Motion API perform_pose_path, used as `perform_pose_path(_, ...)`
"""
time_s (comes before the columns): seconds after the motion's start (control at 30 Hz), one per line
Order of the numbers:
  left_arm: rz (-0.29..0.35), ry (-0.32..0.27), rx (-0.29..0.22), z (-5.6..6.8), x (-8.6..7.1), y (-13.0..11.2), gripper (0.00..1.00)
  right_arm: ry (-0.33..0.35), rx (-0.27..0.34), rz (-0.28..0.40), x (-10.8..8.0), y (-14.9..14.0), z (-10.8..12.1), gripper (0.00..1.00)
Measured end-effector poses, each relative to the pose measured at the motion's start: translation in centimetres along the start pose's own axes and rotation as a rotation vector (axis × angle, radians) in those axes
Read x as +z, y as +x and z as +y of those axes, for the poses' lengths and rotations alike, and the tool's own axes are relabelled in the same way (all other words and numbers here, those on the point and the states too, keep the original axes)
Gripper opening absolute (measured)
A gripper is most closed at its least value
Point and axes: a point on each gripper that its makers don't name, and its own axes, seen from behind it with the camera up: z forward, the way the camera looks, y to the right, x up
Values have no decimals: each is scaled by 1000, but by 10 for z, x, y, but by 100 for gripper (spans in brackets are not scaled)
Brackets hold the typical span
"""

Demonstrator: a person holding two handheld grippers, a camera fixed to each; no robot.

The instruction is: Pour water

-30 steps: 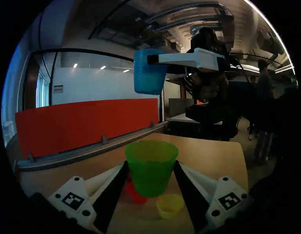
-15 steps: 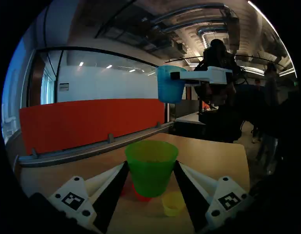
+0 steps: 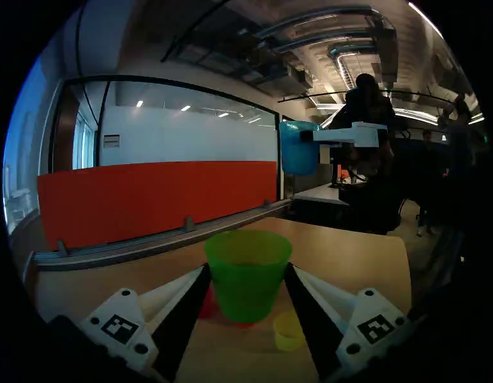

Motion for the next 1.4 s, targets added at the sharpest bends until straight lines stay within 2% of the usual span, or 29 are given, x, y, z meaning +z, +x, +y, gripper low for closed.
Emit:
perform_pose_path(0.2,-12,0,3,0,0,-5,82,7,-4,-17,-6,-9,0,89)
perform_pose_path(0.67,-54,-3,-5,-1,-2,-22,82,51,-19,-89,-16,-60,-9,90)
perform_pose_path(1.4,-186,-33,12,-2,0,-72,82,59,-18,-200,-20,-147,1,90)
